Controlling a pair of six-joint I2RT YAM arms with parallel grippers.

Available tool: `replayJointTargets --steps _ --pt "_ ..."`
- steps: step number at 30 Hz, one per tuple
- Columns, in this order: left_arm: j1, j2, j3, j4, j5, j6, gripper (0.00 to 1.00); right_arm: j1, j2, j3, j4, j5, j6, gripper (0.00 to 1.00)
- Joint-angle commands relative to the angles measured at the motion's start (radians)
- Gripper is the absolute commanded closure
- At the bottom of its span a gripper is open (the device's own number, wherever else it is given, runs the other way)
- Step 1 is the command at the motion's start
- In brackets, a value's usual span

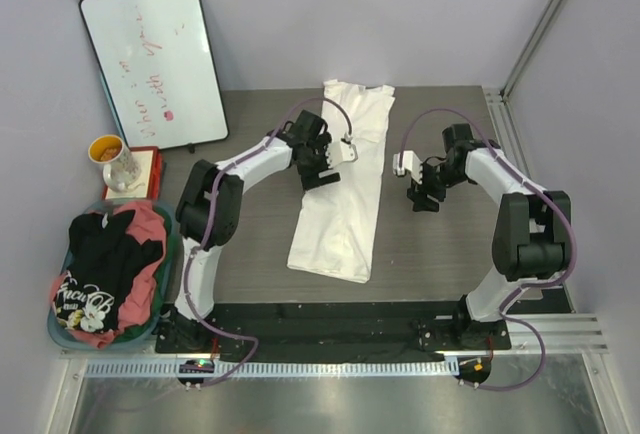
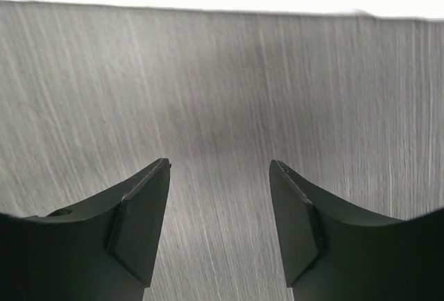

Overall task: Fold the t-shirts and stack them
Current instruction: Grab the bottom of the folded rectangular tshirt with both arms

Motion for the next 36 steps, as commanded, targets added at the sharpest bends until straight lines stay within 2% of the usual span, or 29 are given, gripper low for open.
replayJointTargets --steps 1,6,10,16,19,25,30,36 --pt "0.001 -0.219 -0.151 -0.053 0.159 0.105 0.13 0.089 -0.105 -0.028 -0.011 -0.003 -0.026 0.34" --pt "0.07 -0.494 -0.511 0.08 0.224 0.352 0.04 0.298 -0.227 -0.133 0.067 0.114 0.006 0.32" --pt "0.103 -0.615 -0.739 0.166 0.321 0.592 0.04 0.448 -0.303 -0.206 0.155 0.164 0.04 0.3" --pt "0.103 -0.706 -0.999 0.381 0.485 0.844 0.11 0.47 -0.319 -0.294 0.229 0.232 -0.052 0.3" --pt "0.1 -0.718 -1.048 0.387 0.559 0.935 0.12 0.471 -0.342 -0.343 0.22 0.211 -0.122 0.3" --pt "0.1 -0.742 -1.094 0.337 0.606 1.058 0.13 0.54 -0.425 -0.487 0.233 0.206 -0.247 0.3" --pt "0.098 -0.773 -1.108 0.23 0.677 1.125 0.16 0.608 -0.474 -0.576 0.264 0.192 -0.27 0.3" --pt "0.098 -0.799 -1.149 0.076 0.737 1.314 0.17 0.666 -0.499 -0.674 0.412 0.178 -0.264 0.29"
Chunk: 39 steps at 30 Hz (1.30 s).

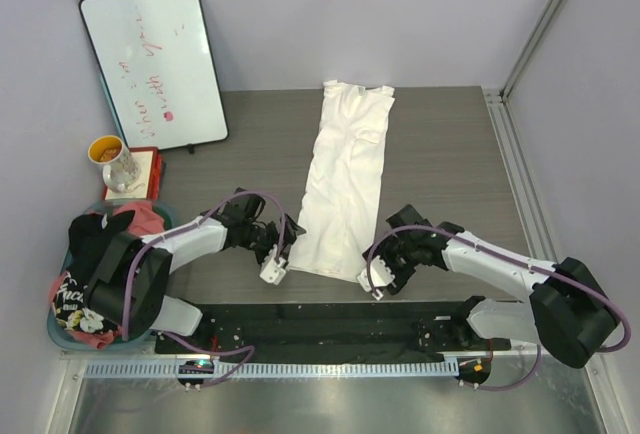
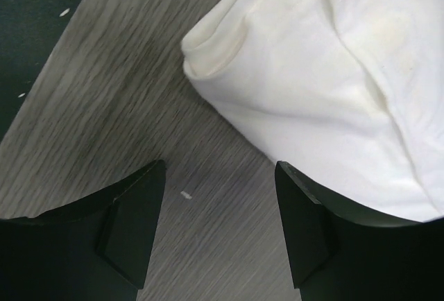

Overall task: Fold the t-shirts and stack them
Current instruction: Grab the bottom of the folded rectangular tshirt with both arms

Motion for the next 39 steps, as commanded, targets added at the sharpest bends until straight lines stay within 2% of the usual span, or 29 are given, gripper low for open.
replayJointTargets --steps 1,7,14,24,28,35,39 --pt "-0.005 -0.039 -0.035 -0.157 0.103 0.199 0.17 0.044 -0.004 -0.074 0.21 -0.023 -0.003 0.29" --pt "-0.007 -0.043 -0.044 -0.272 0.074 0.314 0.18 0.119 0.048 -0.117 0.403 0.032 0.123 0.29" --pt "-0.007 0.022 -0.029 -0.278 0.091 0.374 0.18 0.167 0.043 -0.151 0.456 0.052 0.175 0.29" --pt "-0.005 0.148 -0.012 -0.099 0.053 0.283 0.26 0.171 -0.047 -0.136 0.289 0.013 0.151 0.29" --pt "-0.005 0.166 -0.007 -0.059 0.048 0.256 0.26 0.171 -0.075 -0.073 0.127 -0.011 0.148 0.28" --pt "-0.004 0.149 -0.008 -0.056 0.037 0.23 0.26 0.173 -0.079 -0.044 0.083 -0.045 0.146 0.28" --pt "-0.002 0.135 -0.015 -0.066 0.037 0.231 0.26 0.182 -0.047 -0.053 0.137 -0.049 0.16 0.28"
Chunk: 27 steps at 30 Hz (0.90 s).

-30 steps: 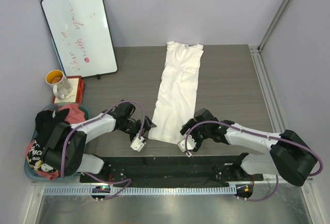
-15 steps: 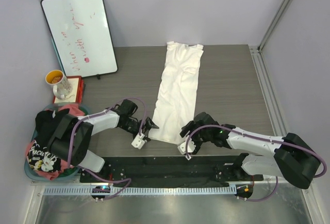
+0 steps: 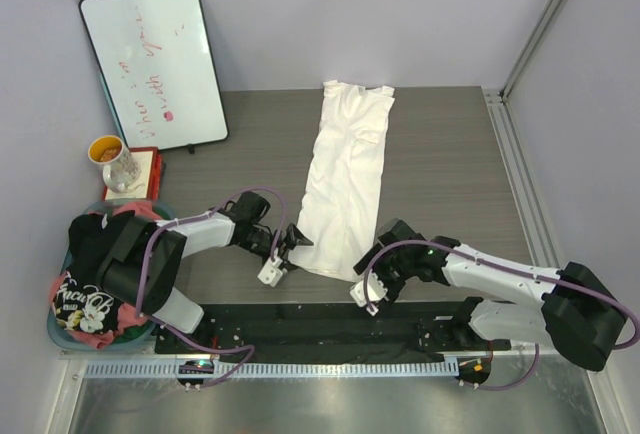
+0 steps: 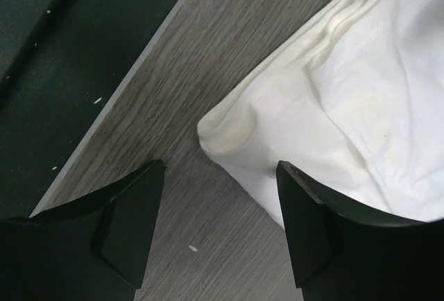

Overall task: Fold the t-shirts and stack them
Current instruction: Grab the bottom of the folded rectangular tshirt with both arms

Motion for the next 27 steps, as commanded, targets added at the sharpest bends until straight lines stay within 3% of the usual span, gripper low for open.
replayJointTargets --steps 1,6,13,16,21,22,23,24,27 --pt "0.0 0.017 -0.036 0.0 -0.174 0.162 0.26 0.019 0.033 0.02 0.03 -0.029 0.038 0.28" --pt "0.005 0.011 -0.033 -0.012 -0.174 0.16 0.26 0.05 0.091 0.014 0.139 -0.006 0.096 0.3" --pt "0.012 0.011 -0.025 -0.024 -0.177 0.153 0.26 0.059 0.11 0.012 0.156 -0.004 0.125 0.36" --pt "0.014 0.013 -0.022 -0.024 -0.174 0.156 0.25 0.061 0.11 0.014 0.149 -0.004 0.137 0.44" --pt "0.014 0.017 -0.022 -0.026 -0.174 0.147 0.28 0.068 0.113 0.018 0.138 0.002 0.14 0.77" --pt "0.014 0.016 -0.022 -0.027 -0.174 0.143 0.38 0.068 0.113 0.021 0.136 0.008 0.14 0.8" --pt "0.014 0.017 -0.022 -0.026 -0.174 0.137 0.54 0.068 0.113 0.029 0.132 0.014 0.142 0.86" --pt "0.014 0.02 -0.022 -0.027 -0.175 0.134 0.99 0.068 0.111 0.032 0.126 0.019 0.145 0.88" --pt "0.014 0.026 -0.025 -0.026 -0.166 0.122 1.0 0.068 0.102 0.052 0.109 0.042 0.167 0.9"
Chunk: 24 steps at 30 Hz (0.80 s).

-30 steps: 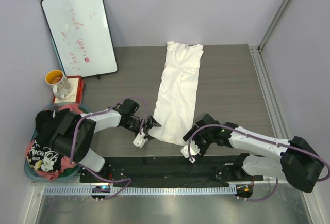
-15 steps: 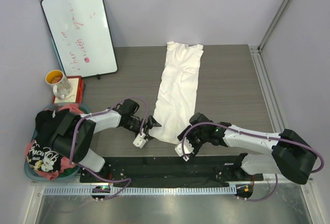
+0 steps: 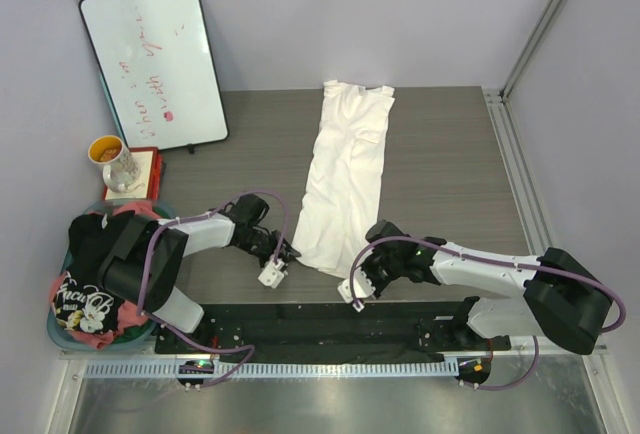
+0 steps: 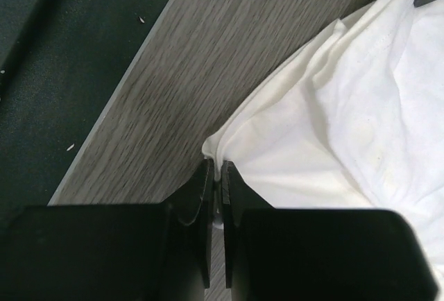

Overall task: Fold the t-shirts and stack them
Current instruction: Grab the bottom of the folded rectangular tshirt with both arms, then fold the folded rectangular tshirt in 1/3 of the way

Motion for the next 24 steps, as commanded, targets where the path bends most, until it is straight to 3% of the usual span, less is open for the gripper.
replayJointTargets --steps 1,8,24 --pt "0.007 0.022 -0.016 -0.02 -0.061 0.117 1.0 0.008 -0.012 0.045 -0.041 0.033 0.038 0.9" --pt "0.007 0.003 -0.007 -0.025 -0.048 0.094 1.0 0.008 -0.035 0.086 -0.081 0.05 0.085 0.97" --pt "0.006 -0.144 0.226 -0.347 0.008 -0.061 1.0 0.008 -0.056 0.333 -0.314 0.03 0.263 0.99"
